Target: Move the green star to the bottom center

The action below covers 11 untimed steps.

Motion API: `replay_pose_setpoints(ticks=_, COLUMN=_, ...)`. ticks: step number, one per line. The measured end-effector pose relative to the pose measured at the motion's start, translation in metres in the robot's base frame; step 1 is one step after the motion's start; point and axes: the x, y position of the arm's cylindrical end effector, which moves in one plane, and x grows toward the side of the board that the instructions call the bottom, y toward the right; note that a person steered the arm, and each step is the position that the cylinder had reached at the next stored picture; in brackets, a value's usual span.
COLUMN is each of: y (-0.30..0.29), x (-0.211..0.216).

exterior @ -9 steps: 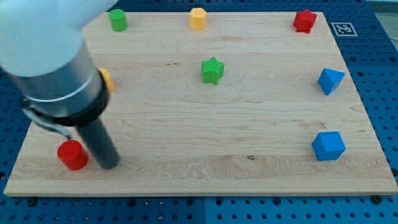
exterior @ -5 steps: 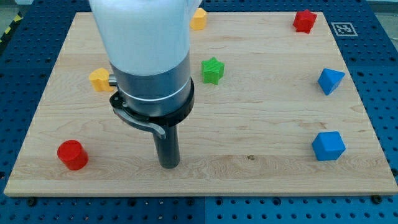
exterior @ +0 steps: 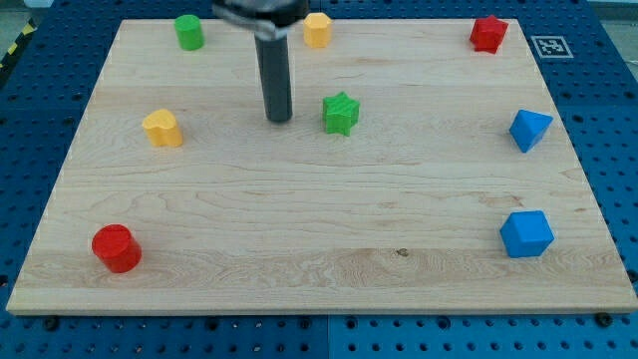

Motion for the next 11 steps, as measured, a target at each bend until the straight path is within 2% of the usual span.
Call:
replay_pose_setpoints(ticks=1, y=0.0, x=-0.008)
replay_pose_setpoints(ticks=3, y=0.063, x=-0.007)
replay_pose_setpoints(ticks=4, y=0.063, x=-0.005)
replay_pose_setpoints(ticks=6, y=0.095, x=0.032)
replay_pose_setpoints(ticks=8, y=0.133, x=0.052)
replay_pose_setpoints(ticks=11, y=0.099, x=0.072)
